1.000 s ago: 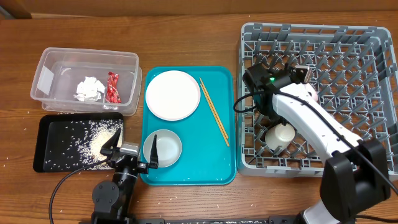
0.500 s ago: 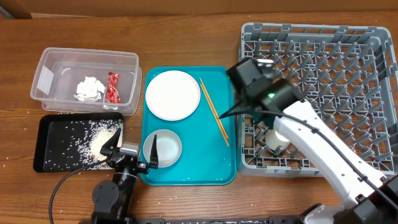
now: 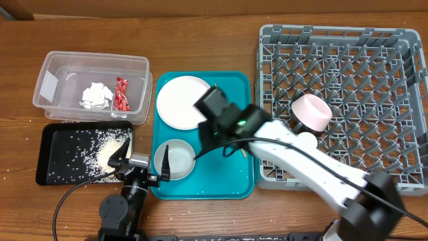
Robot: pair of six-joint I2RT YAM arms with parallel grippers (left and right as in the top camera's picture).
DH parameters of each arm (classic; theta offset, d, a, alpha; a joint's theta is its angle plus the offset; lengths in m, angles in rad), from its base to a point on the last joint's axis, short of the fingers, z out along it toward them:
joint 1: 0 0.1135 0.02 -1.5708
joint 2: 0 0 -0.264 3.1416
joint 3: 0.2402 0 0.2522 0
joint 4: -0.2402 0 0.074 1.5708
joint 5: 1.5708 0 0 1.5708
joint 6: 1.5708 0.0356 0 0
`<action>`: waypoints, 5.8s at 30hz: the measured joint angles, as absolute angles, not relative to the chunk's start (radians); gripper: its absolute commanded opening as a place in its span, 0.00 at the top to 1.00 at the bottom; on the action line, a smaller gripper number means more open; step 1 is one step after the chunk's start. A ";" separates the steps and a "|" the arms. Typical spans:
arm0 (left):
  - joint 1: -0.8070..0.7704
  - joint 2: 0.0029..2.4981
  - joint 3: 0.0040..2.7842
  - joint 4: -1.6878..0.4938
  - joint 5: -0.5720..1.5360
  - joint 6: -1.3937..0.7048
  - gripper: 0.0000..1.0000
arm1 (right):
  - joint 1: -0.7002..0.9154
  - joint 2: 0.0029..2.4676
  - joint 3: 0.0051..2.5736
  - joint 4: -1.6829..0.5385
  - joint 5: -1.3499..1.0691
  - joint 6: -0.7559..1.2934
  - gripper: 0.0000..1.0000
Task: Sort waste into correct bins and load items into the dishwasher
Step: 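Grasp the emptied bowl on the teal tray with the right gripper, then place the emptied bowl into the rack and release, then grasp the wooden chopsticks on the tray with the right gripper, then lay the chopsticks into the rack and release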
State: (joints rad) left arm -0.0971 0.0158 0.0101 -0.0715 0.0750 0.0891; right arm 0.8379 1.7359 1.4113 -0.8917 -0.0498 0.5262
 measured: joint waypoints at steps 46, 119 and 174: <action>-0.097 0.015 0.010 -0.071 0.075 0.089 0.00 | 0.064 1.602 1.419 -1.206 1.117 0.677 0.96; -0.097 0.015 0.010 -0.071 0.075 0.089 0.00 | 0.615 2.001 1.378 -0.854 -0.072 0.196 0.73; -0.097 0.015 0.010 -0.071 0.075 0.089 0.00 | 0.628 2.007 1.390 -0.756 0.139 0.216 0.60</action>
